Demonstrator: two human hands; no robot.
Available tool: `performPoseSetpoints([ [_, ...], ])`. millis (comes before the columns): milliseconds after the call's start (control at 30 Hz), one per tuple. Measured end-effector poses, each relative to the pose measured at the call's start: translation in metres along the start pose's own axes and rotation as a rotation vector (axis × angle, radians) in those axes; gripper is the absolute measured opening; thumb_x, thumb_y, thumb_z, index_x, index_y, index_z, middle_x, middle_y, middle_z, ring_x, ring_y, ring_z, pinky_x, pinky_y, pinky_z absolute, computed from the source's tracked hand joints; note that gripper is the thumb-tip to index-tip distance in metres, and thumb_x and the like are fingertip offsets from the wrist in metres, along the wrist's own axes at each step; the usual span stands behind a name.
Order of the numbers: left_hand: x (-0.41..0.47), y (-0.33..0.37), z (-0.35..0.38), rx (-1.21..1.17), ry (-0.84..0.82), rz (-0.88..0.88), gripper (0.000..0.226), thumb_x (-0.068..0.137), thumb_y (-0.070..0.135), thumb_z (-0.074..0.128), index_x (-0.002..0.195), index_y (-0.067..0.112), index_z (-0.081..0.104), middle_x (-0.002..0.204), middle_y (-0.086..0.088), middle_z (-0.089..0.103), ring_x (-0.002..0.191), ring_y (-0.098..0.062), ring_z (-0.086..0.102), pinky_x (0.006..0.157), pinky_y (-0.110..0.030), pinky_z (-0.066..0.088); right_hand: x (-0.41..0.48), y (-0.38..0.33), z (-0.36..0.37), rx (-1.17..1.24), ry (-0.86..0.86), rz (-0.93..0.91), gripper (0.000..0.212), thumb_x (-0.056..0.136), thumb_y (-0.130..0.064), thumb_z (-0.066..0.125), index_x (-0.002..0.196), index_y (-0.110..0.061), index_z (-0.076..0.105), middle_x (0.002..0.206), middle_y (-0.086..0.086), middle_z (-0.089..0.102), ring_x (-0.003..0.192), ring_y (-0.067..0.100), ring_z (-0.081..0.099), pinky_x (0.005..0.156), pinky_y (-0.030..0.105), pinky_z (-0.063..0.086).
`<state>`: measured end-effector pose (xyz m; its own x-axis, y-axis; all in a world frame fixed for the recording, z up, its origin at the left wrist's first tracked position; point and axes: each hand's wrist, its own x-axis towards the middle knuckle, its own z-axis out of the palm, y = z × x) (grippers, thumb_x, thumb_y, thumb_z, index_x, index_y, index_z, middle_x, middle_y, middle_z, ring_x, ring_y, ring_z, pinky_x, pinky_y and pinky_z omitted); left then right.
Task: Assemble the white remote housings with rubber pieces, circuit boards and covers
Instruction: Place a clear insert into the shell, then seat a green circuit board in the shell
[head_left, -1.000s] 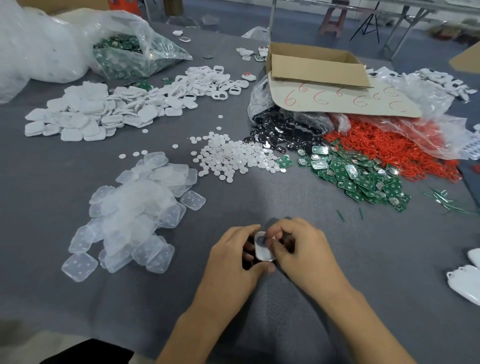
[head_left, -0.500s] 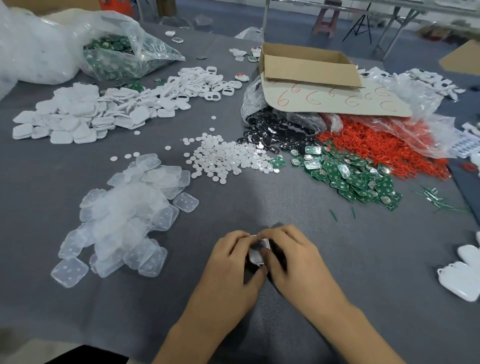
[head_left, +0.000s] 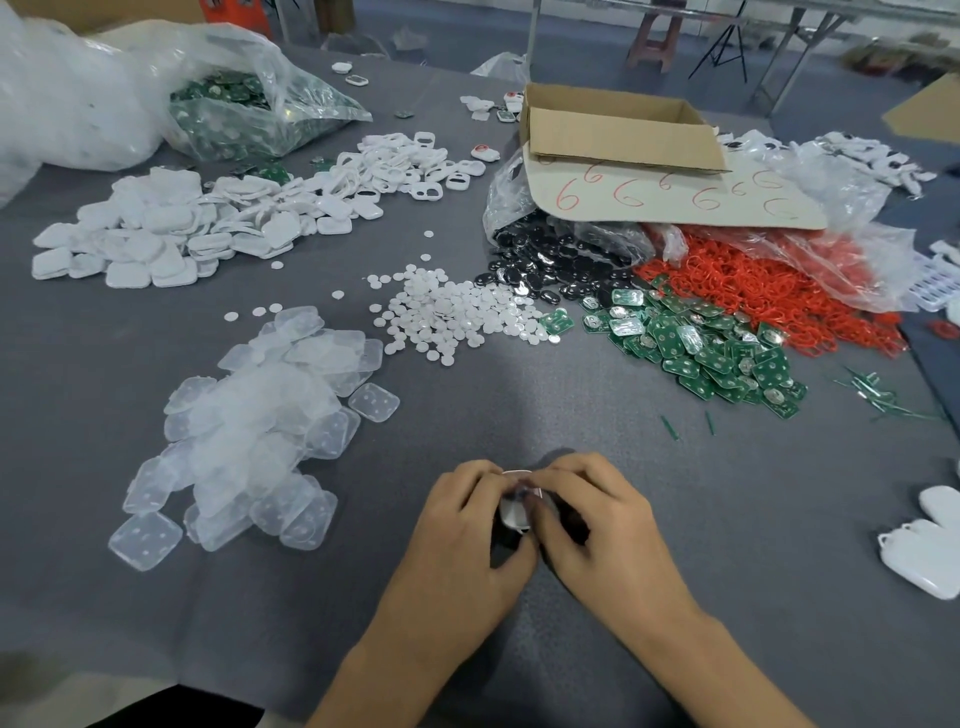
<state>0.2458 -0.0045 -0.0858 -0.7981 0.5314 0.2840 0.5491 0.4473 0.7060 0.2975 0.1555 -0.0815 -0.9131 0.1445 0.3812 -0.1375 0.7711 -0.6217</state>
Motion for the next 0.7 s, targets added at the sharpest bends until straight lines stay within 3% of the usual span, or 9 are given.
performPoseSetpoints([
  [167, 0.000, 0.002, 0.000, -0.018, 0.017, 0.002, 0.039, 0.082, 0.027, 0.069, 0.120, 0.025, 0.059, 0.114, 0.016, 0.051, 0.107, -0.008, 0.054, 0.093, -0.021, 0.046, -0.001, 0.004, 0.002, 0.008, 0.025, 0.008, 0.013, 0.087, -0.008, 0.074, 0.099, -0.015, 0.073, 0.100, -0.005, 0.060, 0.092, 0.006, 0.061, 0.079, 0.019, 0.049],
  [267, 0.000, 0.003, -0.001, -0.030, 0.003, -0.011, 0.040, 0.081, 0.024, 0.074, 0.118, 0.022, 0.060, 0.115, 0.014, 0.052, 0.108, -0.010, 0.055, 0.093, -0.028, 0.049, 0.001, 0.002, 0.001, 0.072, 0.037, 0.055, 0.015, 0.088, -0.013, 0.074, 0.101, -0.021, 0.074, 0.101, -0.009, 0.061, 0.088, 0.007, 0.063, 0.074, 0.014, 0.047],
  [333, -0.001, 0.004, -0.004, -0.058, -0.029, -0.037, 0.045, 0.080, 0.025, 0.077, 0.120, 0.024, 0.057, 0.119, 0.013, 0.049, 0.111, -0.011, 0.055, 0.096, -0.031, 0.050, 0.004, 0.004, -0.007, 0.125, 0.146, 0.119, 0.016, 0.090, -0.019, 0.072, 0.103, -0.028, 0.074, 0.099, -0.013, 0.065, 0.085, 0.008, 0.064, 0.073, 0.012, 0.046],
  [467, 0.001, 0.014, -0.013, -0.082, -0.065, -0.159, 0.064, 0.074, 0.058, 0.077, 0.129, 0.046, 0.045, 0.130, 0.024, 0.035, 0.118, -0.005, 0.050, 0.097, -0.021, 0.047, 0.030, 0.050, -0.051, -0.054, 0.388, 0.368, 0.030, 0.088, -0.018, 0.070, 0.094, -0.047, 0.068, 0.092, -0.014, 0.066, 0.078, 0.004, 0.062, 0.073, 0.017, 0.047],
  [500, 0.009, 0.022, -0.013, -0.088, -0.020, -0.165, 0.062, 0.074, 0.062, 0.075, 0.127, 0.048, 0.046, 0.129, 0.026, 0.036, 0.115, -0.002, 0.051, 0.093, -0.015, 0.046, 0.039, 0.065, -0.062, -0.148, 0.380, 0.424, 0.030, 0.087, -0.017, 0.069, 0.098, -0.044, 0.069, 0.095, -0.010, 0.066, 0.078, 0.005, 0.061, 0.076, 0.020, 0.047],
  [567, 0.038, 0.045, -0.002, -0.158, 0.061, -0.114, 0.048, 0.082, 0.052, 0.075, 0.123, 0.042, 0.053, 0.122, 0.023, 0.044, 0.105, 0.002, 0.053, 0.083, -0.005, 0.042, 0.061, 0.091, -0.075, -0.308, 0.304, 0.491, 0.029, 0.088, -0.018, 0.069, 0.116, -0.024, 0.071, 0.107, 0.006, 0.063, 0.091, 0.022, 0.062, 0.089, 0.031, 0.048],
  [633, 0.078, 0.069, 0.019, -0.209, 0.029, -0.073, 0.032, 0.089, 0.035, 0.073, 0.118, 0.031, 0.060, 0.112, 0.015, 0.052, 0.094, 0.002, 0.055, 0.080, -0.001, 0.038, 0.081, 0.108, -0.077, -0.394, 0.197, 0.501, 0.036, 0.090, -0.020, 0.070, 0.124, -0.010, 0.069, 0.109, 0.014, 0.058, 0.103, 0.034, 0.056, 0.096, 0.038, 0.043],
  [700, 0.118, 0.086, 0.043, -0.207, -0.076, -0.087, 0.023, 0.092, 0.023, 0.070, 0.114, 0.023, 0.062, 0.105, 0.009, 0.056, 0.086, -0.002, 0.057, 0.079, -0.002, 0.036, 0.092, 0.116, -0.075, -0.404, 0.152, 0.503, 0.030, 0.091, -0.021, 0.069, 0.116, -0.007, 0.072, 0.103, 0.014, 0.057, 0.104, 0.035, 0.053, 0.093, 0.039, 0.041],
])
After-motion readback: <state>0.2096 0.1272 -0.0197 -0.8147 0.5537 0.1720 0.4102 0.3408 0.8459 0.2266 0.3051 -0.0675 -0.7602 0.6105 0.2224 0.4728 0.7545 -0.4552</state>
